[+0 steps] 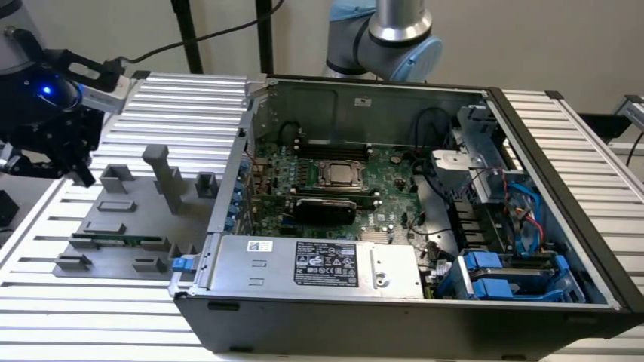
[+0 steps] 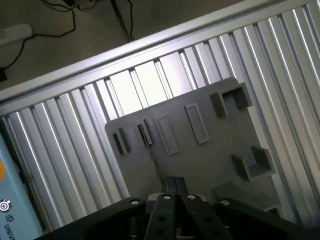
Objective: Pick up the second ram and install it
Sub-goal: 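Pick up the second ram and move it above second insertion slot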
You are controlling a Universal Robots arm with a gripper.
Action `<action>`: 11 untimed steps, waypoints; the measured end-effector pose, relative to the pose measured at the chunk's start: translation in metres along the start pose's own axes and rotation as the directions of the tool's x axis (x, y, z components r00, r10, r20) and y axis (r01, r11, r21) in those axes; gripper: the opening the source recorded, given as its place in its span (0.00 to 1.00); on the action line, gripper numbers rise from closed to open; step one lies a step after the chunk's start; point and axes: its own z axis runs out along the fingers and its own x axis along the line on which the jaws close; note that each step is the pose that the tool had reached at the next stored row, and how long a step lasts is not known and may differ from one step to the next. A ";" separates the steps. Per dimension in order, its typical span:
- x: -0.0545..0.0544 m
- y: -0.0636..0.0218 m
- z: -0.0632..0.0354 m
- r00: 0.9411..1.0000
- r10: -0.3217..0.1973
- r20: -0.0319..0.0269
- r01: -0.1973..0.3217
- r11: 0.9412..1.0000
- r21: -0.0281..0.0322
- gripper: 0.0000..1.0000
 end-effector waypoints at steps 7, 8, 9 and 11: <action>0.000 -0.0003 0.0052 0.992 -0.127 -0.006 0.127 0.992 -0.003 0.11; 0.000 -0.0003 0.0059 0.989 -0.146 -0.007 0.145 0.989 -0.003 0.11; 0.000 -0.0004 0.0066 0.987 -0.163 -0.008 0.163 0.987 -0.004 0.11; 0.000 -0.0004 0.0081 0.980 -0.199 -0.009 0.199 0.980 -0.005 0.11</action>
